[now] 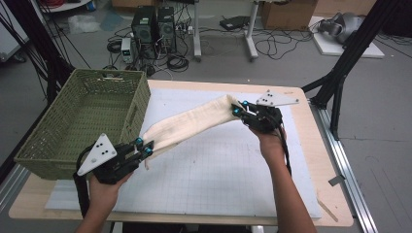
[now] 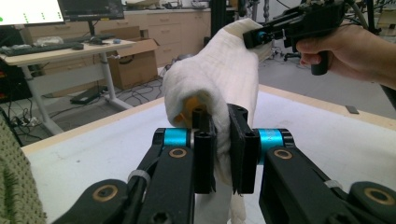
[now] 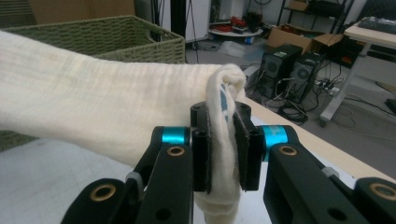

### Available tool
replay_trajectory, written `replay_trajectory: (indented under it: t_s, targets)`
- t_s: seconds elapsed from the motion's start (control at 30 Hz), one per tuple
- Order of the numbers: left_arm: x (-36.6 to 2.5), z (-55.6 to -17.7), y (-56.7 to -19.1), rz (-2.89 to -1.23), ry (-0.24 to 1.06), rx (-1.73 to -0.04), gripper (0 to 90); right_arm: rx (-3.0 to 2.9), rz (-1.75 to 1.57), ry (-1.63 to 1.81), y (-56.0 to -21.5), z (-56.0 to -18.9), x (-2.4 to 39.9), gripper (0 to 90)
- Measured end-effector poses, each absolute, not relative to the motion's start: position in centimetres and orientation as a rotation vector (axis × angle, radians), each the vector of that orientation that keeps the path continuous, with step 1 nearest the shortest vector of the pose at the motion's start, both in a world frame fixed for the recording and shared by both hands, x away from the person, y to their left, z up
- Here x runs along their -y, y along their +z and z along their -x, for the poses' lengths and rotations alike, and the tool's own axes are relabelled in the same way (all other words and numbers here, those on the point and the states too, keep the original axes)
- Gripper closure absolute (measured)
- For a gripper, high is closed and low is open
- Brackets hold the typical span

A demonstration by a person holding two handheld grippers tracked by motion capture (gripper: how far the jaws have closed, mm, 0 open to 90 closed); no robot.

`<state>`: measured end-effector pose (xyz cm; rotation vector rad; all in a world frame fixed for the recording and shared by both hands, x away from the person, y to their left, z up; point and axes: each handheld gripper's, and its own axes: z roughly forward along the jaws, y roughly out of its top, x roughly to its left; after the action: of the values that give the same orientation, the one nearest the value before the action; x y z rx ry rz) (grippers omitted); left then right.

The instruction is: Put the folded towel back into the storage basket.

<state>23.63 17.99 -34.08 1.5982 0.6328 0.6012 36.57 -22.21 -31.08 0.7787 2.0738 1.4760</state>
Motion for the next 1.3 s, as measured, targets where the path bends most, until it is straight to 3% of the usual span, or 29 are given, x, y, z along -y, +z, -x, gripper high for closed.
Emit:
replay_trajectory:
  t_s: [0.93,1.3]
  targets:
    - [-21.9,-23.0,-32.8,-1.520,0.714,-0.710,81.4,-2.102,-0.704,1.448,-26.3,-42.5,13.0,79.1]
    - [-23.5,-23.1,-32.8,-1.465,0.678,-0.765,81.5,-2.116,-0.684,1.458,-24.9,-45.0,8.3,79.2]
